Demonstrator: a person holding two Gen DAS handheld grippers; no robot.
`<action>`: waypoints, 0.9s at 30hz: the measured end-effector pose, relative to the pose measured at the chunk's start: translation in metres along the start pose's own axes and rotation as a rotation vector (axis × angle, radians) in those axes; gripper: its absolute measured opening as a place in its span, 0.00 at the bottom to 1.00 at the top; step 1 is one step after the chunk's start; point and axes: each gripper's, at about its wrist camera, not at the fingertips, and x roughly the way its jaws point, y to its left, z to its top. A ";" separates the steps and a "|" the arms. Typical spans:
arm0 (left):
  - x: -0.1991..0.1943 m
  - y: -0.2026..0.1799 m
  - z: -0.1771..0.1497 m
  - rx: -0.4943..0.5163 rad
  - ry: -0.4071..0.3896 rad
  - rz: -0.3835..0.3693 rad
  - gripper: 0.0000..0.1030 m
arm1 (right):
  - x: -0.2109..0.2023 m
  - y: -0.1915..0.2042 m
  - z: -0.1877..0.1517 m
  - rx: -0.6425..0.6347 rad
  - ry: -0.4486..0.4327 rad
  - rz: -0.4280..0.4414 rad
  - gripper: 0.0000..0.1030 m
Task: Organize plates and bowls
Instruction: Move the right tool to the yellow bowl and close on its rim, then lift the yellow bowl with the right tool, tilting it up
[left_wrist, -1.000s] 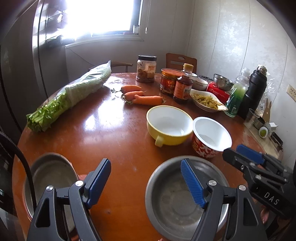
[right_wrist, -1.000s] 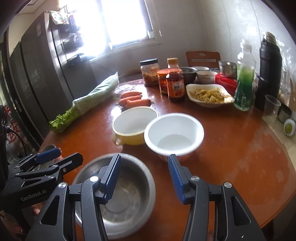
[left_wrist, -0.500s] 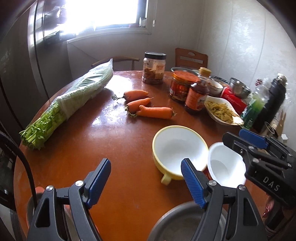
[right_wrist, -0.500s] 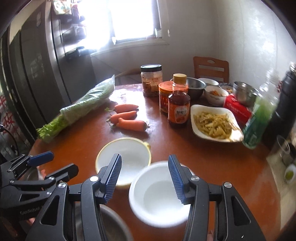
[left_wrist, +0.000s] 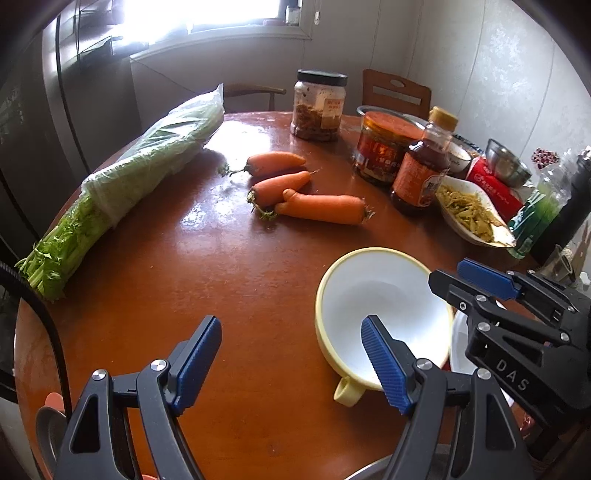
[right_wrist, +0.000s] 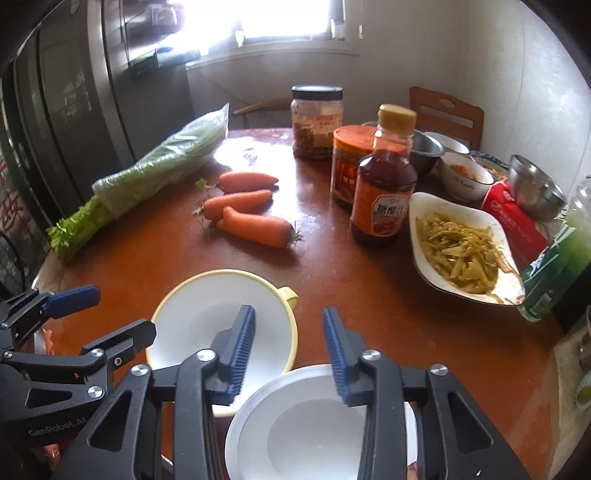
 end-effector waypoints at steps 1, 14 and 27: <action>0.001 0.000 0.000 -0.001 0.001 -0.005 0.75 | 0.004 0.001 0.000 -0.006 0.011 -0.003 0.32; 0.008 0.023 -0.010 -0.036 0.052 0.022 0.75 | 0.027 0.038 0.005 -0.129 0.045 0.048 0.23; 0.023 0.036 -0.017 -0.071 0.098 0.013 0.71 | 0.022 0.051 -0.010 -0.130 0.087 0.053 0.24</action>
